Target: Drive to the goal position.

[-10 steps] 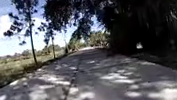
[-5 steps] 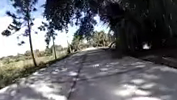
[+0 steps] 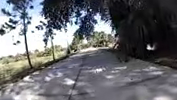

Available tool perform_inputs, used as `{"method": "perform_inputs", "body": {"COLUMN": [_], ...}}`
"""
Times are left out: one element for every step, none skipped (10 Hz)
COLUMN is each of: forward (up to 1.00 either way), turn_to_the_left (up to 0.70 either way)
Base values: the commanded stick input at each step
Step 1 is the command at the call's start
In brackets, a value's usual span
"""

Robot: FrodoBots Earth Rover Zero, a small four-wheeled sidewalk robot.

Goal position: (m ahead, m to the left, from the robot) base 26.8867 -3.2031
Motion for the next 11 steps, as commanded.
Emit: {"method": "perform_inputs", "body": {"forward": [0.85, 0.85, 0.85, 0.85, 0.84, 0.84, 0.84, 0.84, 0.84, 0.84, 0.84], "turn_to_the_left": [0.00, 0.00, 0.00, 0.00, 0.00, 0.00, 0.00, 0.00, 0.00, 0.00, 0.00]}}
